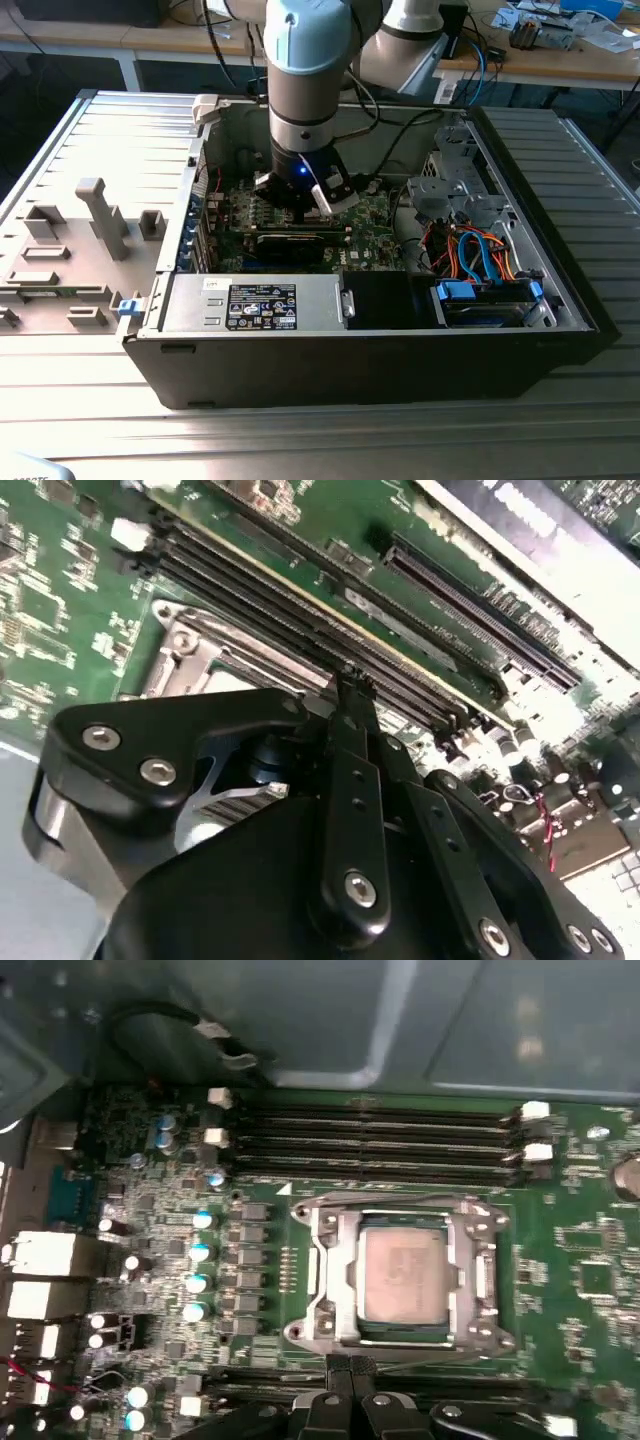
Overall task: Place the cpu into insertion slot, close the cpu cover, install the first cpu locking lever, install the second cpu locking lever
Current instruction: 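Install the second cpu locking lever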
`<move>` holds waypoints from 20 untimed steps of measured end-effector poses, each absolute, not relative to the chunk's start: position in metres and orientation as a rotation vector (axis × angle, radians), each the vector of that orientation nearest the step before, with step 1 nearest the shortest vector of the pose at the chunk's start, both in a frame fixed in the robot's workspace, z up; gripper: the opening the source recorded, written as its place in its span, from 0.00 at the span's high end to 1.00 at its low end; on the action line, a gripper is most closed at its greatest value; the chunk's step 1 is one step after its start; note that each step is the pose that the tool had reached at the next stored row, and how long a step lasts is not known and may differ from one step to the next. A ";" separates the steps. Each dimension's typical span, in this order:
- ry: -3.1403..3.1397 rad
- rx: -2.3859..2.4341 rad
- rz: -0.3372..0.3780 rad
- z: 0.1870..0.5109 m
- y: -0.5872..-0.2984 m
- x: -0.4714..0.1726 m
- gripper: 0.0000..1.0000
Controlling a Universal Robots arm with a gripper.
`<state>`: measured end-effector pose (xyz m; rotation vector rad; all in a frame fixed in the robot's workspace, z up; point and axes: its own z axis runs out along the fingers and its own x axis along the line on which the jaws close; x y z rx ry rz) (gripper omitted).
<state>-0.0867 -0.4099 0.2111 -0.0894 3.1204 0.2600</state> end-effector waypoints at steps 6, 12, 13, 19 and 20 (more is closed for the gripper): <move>3.119 -0.184 0.276 0.202 -0.405 -0.107 0.89; 3.118 -0.238 0.278 0.200 -0.401 -0.108 0.89; 3.118 -0.247 0.278 0.201 -0.400 -0.108 0.89; 3.117 -0.283 0.281 0.200 -0.398 -0.108 0.89; 3.117 -0.285 0.282 0.200 -0.398 -0.108 0.89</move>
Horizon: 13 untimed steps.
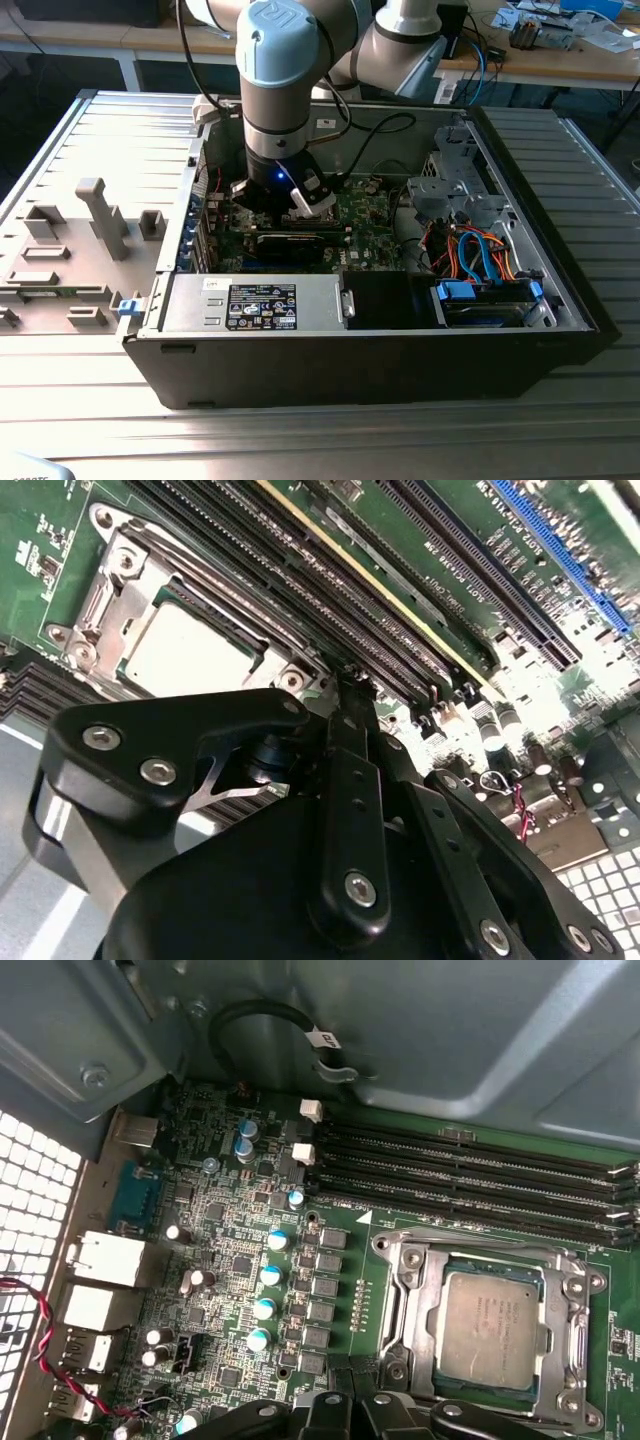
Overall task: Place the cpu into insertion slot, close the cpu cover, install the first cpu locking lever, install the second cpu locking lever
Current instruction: 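Install the second cpu locking lever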
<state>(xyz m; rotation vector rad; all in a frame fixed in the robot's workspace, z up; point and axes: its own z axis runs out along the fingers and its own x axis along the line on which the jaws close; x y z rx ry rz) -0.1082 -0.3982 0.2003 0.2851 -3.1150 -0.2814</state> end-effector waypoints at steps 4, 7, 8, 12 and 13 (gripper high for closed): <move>-3.114 0.291 -0.282 0.200 -0.398 -0.108 0.89; -3.113 0.300 -0.284 0.200 -0.398 -0.108 0.89; -3.112 0.301 -0.284 0.200 -0.398 -0.108 0.89; -3.112 0.305 -0.286 0.200 -0.398 -0.107 0.89; -3.111 0.307 -0.286 0.200 -0.398 -0.107 0.89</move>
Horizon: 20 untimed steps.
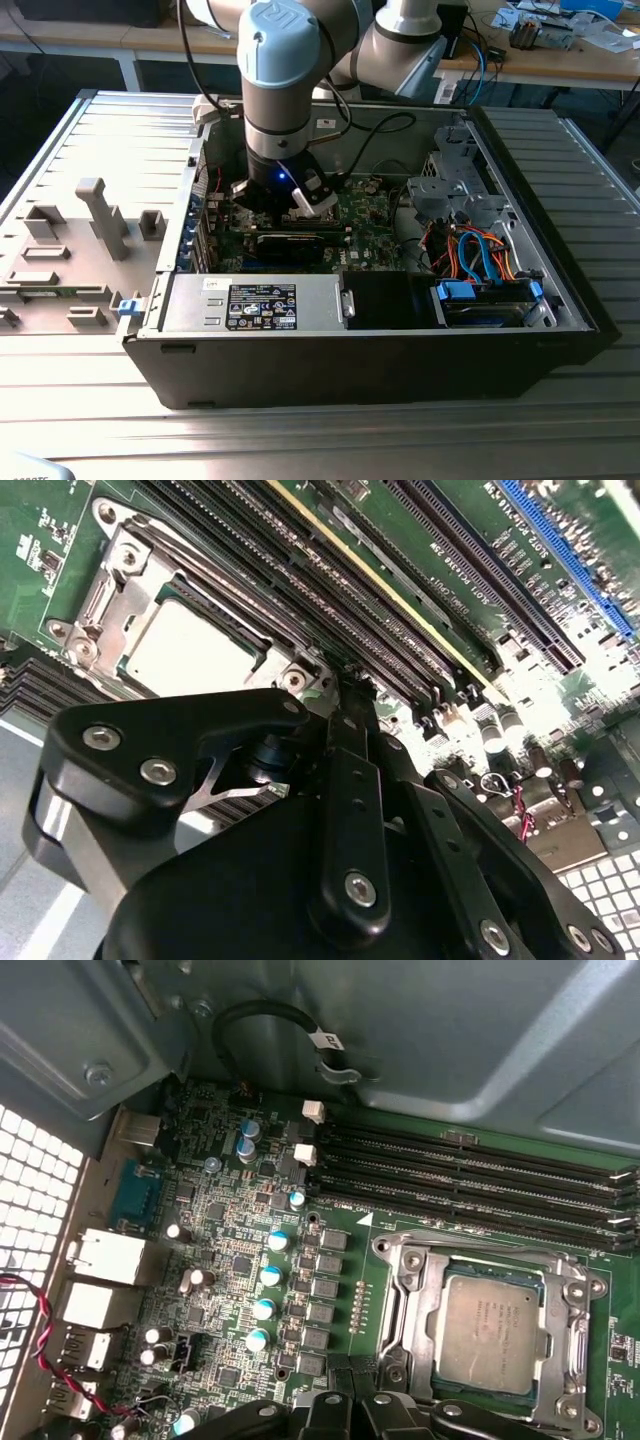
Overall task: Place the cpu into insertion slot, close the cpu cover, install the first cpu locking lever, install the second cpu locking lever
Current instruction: 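Install the second cpu locking lever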
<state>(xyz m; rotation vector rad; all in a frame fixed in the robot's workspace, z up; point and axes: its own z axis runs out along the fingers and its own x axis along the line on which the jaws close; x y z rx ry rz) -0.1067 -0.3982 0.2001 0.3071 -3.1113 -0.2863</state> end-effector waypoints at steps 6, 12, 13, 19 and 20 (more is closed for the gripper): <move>-3.109 0.316 -0.337 0.200 -0.398 -0.104 0.89; -3.107 0.318 -0.356 0.211 -0.399 -0.104 0.89; -3.107 0.319 -0.356 0.215 -0.399 -0.103 0.89; -3.101 0.315 -0.182 0.215 -0.391 -0.087 0.89; -3.098 0.314 -0.173 0.215 -0.390 -0.084 0.89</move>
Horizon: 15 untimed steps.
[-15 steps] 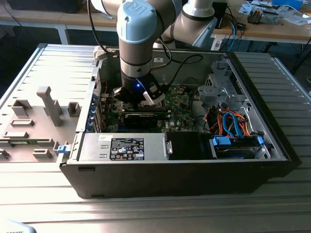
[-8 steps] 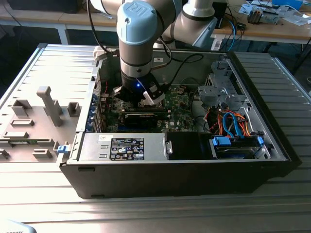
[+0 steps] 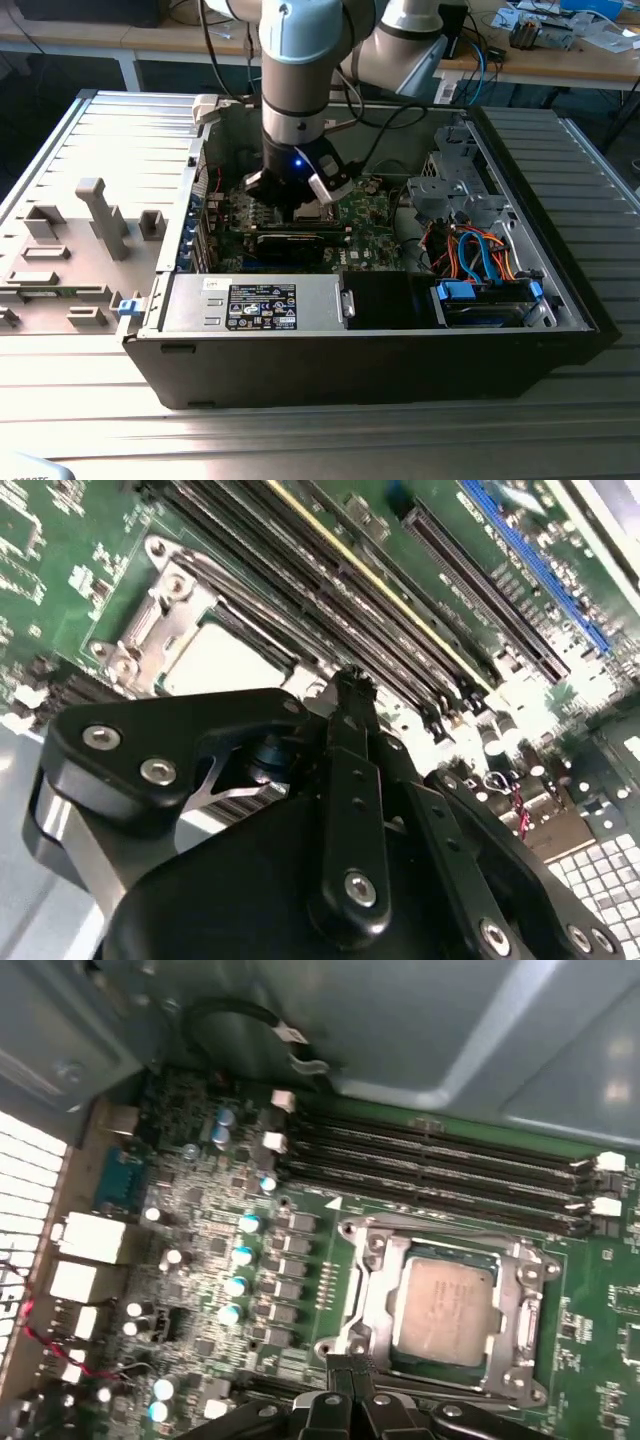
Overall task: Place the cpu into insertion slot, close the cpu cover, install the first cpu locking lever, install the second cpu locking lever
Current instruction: 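Install the second cpu locking lever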
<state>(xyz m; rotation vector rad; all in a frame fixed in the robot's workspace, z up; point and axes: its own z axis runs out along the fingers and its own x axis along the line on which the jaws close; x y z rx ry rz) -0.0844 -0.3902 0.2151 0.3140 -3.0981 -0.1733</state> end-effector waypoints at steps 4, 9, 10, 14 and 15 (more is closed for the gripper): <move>-3.079 0.310 -0.145 0.215 -0.383 -0.068 0.89; -3.058 0.306 -0.124 0.214 -0.370 -0.048 0.89; -3.055 0.306 -0.120 0.213 -0.366 -0.044 0.89; -3.051 0.303 -0.085 0.214 -0.355 -0.039 0.89; -3.050 0.303 -0.069 0.215 -0.354 -0.038 0.89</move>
